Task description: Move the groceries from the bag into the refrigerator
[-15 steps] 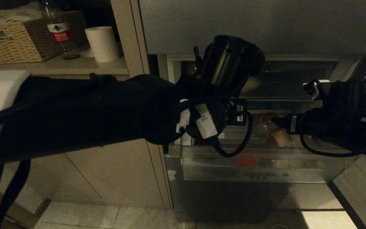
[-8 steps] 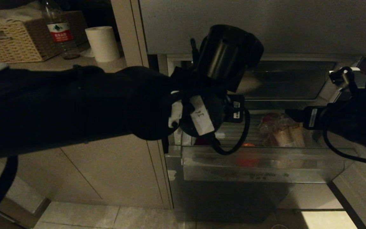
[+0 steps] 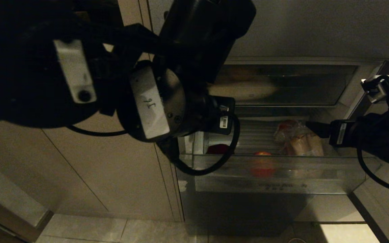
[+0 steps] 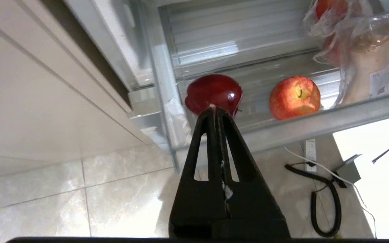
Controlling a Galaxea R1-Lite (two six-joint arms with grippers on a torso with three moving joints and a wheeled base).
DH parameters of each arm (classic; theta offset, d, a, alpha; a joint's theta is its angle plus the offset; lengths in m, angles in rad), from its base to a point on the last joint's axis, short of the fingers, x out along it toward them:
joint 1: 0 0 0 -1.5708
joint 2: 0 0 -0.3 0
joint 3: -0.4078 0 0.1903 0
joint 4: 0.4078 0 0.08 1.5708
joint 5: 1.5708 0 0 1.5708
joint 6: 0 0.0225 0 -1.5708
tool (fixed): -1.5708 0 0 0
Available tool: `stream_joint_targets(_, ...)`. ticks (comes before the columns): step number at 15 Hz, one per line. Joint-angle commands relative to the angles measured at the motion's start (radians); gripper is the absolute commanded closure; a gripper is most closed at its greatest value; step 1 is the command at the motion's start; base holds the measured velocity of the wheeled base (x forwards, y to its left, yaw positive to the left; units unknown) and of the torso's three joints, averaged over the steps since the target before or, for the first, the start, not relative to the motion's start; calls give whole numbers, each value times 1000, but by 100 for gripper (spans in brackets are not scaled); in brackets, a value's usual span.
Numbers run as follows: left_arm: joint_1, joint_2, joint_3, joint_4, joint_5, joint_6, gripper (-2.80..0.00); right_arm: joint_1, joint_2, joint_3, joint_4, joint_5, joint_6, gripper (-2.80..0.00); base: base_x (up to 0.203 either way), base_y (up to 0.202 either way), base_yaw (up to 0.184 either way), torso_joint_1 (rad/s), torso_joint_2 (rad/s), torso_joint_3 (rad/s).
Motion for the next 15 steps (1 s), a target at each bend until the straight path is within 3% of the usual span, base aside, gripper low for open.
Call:
stream_joint_targets(1,-16,-78,22,5,28,-4,0,3,5,7,-5,-1,1,-280,0,0,0,0,0,0)
stream_joint_targets(4,50,-205,28,39,42,8,0,6,14,6,-7,10,1,-280,0,0,0,0,0,0)
stream_joint_targets(7,171,-364,72,112,38,10,0,40,41,5,-9,13,3,-280,0,0,0,0,0,0)
stream_joint_targets(8,215,-399,77,130,37,12,0,40,44,4,-9,13,3,0,0,0,0,0,0,0)
stream_joint_targets(12,364,-536,109,143,32,17,0,37,24,14,-8,3,2,0,0,0,0,0,0,0)
stream_joint_targets(15,435,-619,190,145,26,17,0,15,-18,71,-7,-57,9,0,0,0,0,0,0,0)
